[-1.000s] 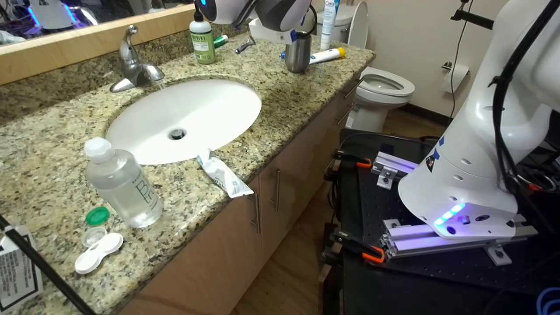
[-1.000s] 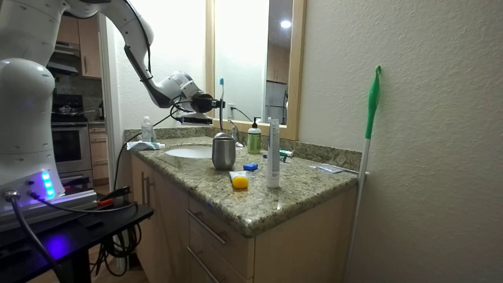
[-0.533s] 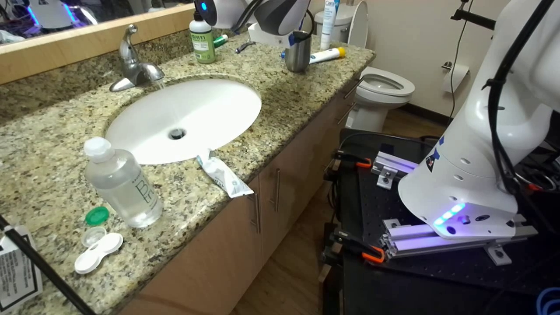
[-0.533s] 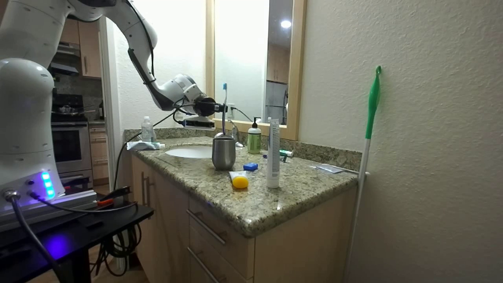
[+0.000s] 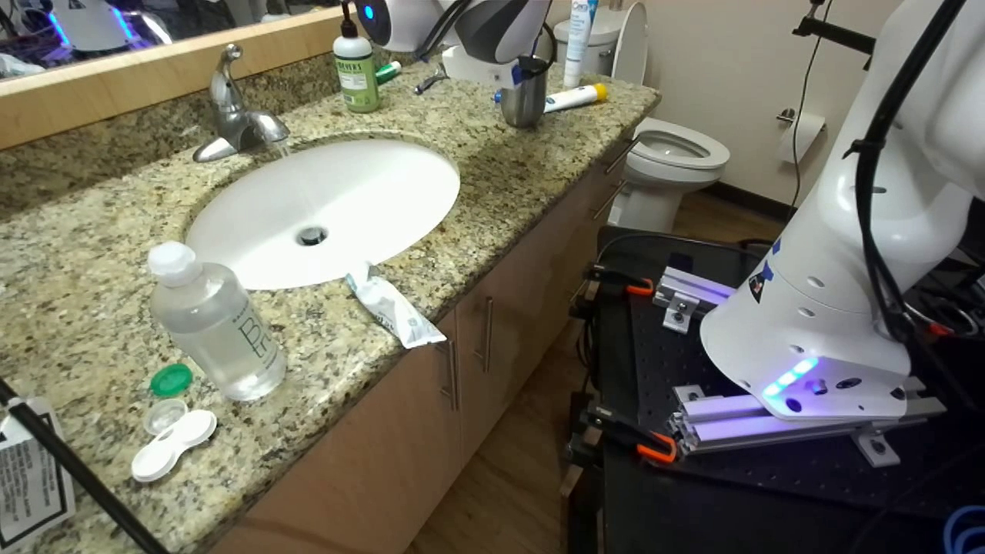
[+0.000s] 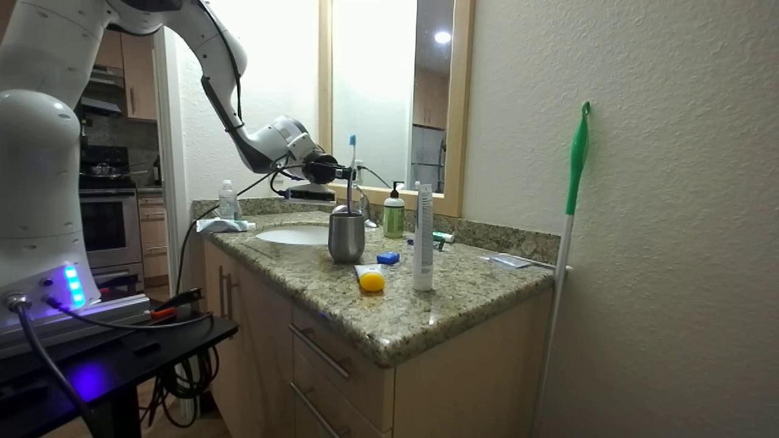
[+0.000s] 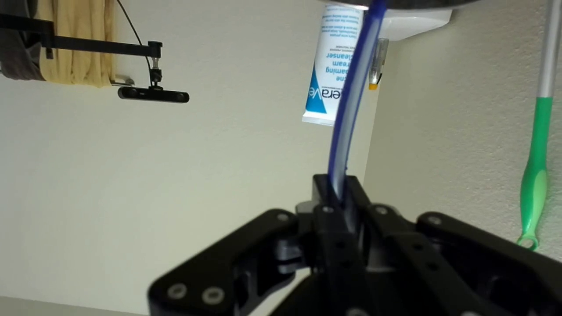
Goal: Pick up the blue toothbrush from the counter and put it inside the silver cup
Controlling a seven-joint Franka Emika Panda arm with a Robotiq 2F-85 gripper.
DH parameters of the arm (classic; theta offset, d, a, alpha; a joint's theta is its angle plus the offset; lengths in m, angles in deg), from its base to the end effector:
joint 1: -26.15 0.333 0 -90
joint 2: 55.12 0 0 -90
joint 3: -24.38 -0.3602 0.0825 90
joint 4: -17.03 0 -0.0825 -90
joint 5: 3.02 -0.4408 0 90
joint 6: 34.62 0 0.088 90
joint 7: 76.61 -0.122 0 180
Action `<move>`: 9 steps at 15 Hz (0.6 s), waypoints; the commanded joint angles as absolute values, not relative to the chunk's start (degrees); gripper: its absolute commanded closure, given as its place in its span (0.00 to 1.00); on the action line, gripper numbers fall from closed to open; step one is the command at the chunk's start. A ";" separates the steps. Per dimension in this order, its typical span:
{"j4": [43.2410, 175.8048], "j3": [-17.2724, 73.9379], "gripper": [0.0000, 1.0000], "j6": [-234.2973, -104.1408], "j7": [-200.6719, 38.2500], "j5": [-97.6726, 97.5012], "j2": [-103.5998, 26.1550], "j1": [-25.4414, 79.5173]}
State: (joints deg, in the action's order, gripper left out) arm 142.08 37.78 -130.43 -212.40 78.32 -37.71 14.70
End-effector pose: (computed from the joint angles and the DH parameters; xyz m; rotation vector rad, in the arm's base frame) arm 0.4708 -0.3388 0.2755 0.9717 -1.4307 0.7402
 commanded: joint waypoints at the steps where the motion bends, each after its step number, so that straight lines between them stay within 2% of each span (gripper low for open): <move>1: 140.94 36.63 0.98 -132.35 -212.12 78.87 -36.67 13.40; 4: 140.69 36.46 0.96 -132.88 -212.10 78.49 -36.75 13.34; 5: 140.63 36.43 0.66 -133.01 -211.69 78.30 -36.77 13.29; 6: 140.54 36.44 0.65 -133.08 -211.78 78.19 -36.81 13.26; 9: 140.48 36.46 0.44 -133.08 -211.72 78.05 -37.02 13.28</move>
